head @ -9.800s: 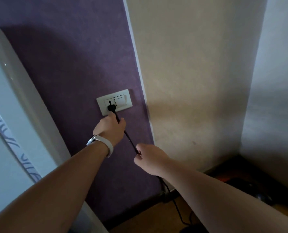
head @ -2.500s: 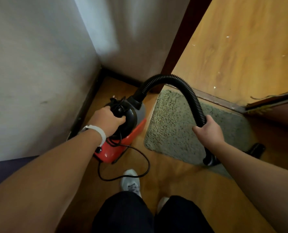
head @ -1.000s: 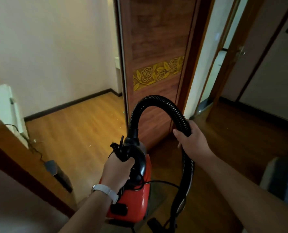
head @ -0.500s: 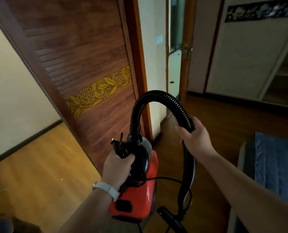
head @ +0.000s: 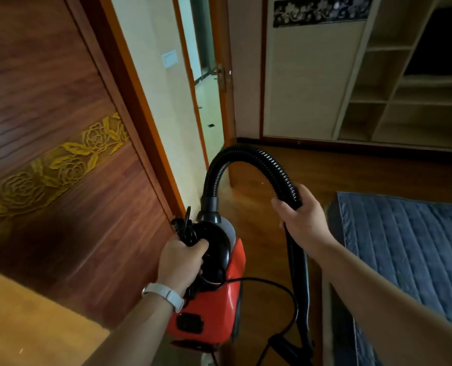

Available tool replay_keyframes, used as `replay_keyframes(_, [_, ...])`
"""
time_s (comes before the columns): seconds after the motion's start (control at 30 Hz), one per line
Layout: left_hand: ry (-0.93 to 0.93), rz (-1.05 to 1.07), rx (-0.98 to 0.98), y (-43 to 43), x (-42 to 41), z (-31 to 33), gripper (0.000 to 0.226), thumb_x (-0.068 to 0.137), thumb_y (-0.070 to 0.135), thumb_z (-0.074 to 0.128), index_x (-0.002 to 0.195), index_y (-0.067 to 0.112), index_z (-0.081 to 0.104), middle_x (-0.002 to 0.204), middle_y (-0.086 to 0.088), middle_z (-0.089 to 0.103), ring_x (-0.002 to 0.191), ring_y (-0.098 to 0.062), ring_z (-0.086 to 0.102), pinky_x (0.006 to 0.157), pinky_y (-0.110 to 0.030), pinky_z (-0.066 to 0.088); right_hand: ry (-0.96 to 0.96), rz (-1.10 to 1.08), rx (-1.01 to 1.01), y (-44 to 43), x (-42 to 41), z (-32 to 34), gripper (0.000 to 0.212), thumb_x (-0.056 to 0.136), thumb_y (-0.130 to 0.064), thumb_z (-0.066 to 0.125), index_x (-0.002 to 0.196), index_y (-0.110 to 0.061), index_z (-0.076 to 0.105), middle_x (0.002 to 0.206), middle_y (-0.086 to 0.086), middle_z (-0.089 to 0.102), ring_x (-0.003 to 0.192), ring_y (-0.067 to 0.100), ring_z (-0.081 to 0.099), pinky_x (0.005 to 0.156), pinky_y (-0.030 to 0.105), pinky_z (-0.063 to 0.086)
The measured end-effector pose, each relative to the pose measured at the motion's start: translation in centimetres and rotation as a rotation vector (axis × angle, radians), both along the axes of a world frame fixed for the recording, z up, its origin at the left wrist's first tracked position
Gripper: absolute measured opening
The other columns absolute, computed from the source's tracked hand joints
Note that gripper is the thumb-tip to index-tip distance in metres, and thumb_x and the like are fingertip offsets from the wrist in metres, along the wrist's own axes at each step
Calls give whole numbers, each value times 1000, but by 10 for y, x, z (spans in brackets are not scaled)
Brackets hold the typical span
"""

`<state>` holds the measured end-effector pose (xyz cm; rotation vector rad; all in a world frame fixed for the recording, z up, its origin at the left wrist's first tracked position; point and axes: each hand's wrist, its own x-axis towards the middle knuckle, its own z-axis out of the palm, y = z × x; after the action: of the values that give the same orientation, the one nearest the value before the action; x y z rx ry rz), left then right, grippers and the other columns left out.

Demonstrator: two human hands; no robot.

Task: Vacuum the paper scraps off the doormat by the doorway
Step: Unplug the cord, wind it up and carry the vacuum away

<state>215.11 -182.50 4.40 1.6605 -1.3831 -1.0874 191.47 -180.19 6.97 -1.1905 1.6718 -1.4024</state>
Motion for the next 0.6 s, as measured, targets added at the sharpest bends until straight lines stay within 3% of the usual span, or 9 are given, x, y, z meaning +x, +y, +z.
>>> replay_keyframes(0.27, [109, -184, 74, -130, -22, -21, 11, 85, 9, 64, 90, -1, 60, 49, -8, 58, 37, -19, 52, 39, -26, 44, 89, -224, 65, -82, -19, -1, 25, 92, -24, 68, 115, -27, 58, 76, 4, 66, 51, 4, 59, 45, 15, 45])
replay_keyframes(0.43, [149, -285, 80, -216, -29, -21, 10, 83, 10, 64, 90, 4, 62, 53, -7, 59, 40, -17, 53, 42, -27, 45, 135, -331, 79, -147, -15, 9, 24, 91, -24, 69, 112, -29, 59, 78, 5, 67, 56, 8, 62, 47, 18, 51])
replay_keyframes(0.53, [123, -337, 60, -255, -33, -18, 7, 83, 10, 63, 86, 4, 64, 53, -8, 59, 39, -17, 53, 42, -27, 45, 164, -392, 61, -170, -12, 10, 20, 91, -23, 69, 107, -30, 59, 76, 2, 66, 51, 1, 58, 45, 13, 48])
replay_keyframes(0.6, [107, -364, 39, -274, -37, -16, 6, 84, 9, 64, 84, 3, 63, 53, -8, 59, 38, -16, 52, 40, -25, 44, 156, -419, 49, -180, -13, 9, 19, 90, -23, 69, 105, -32, 60, 75, 3, 66, 53, 4, 59, 49, 20, 52])
